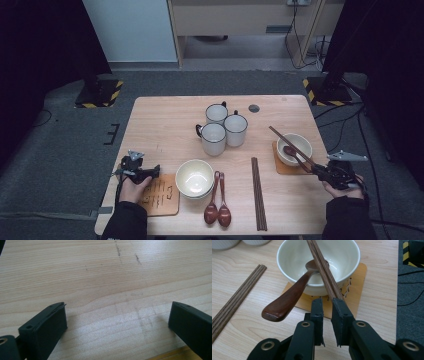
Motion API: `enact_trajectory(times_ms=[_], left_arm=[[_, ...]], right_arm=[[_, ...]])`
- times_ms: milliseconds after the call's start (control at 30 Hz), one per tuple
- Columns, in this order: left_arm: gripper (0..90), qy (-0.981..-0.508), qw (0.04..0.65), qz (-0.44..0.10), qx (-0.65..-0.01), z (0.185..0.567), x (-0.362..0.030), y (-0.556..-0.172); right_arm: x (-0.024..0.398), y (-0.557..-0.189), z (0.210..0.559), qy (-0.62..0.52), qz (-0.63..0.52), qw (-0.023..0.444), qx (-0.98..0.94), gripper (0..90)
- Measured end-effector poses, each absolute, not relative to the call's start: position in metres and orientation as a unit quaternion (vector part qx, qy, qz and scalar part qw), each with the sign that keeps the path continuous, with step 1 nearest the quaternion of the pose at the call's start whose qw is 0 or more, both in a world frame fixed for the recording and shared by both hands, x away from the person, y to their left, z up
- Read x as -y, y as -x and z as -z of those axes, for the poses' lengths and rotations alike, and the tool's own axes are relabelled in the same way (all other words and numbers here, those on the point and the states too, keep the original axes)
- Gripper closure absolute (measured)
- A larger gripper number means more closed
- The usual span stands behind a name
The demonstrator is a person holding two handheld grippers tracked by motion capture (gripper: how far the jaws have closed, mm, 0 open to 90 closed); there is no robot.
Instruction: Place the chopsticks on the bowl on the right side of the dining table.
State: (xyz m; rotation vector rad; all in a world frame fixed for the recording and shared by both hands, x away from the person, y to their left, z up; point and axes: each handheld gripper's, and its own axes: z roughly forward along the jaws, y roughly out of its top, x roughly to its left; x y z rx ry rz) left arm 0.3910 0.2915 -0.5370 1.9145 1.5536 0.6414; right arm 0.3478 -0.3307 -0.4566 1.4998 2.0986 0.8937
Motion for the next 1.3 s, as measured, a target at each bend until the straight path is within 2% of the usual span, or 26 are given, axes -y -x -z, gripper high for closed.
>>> enact_trajectory(times_ms=[1300], left_arm=[[0.8,-0.719,0.293,-0.241,-0.583,0.5370,-0.2915,-0.3910]], right_arm=[[0.3380,-0.3489,0.4596,-0.550,-0.319,0.215,-0.742,77.0]])
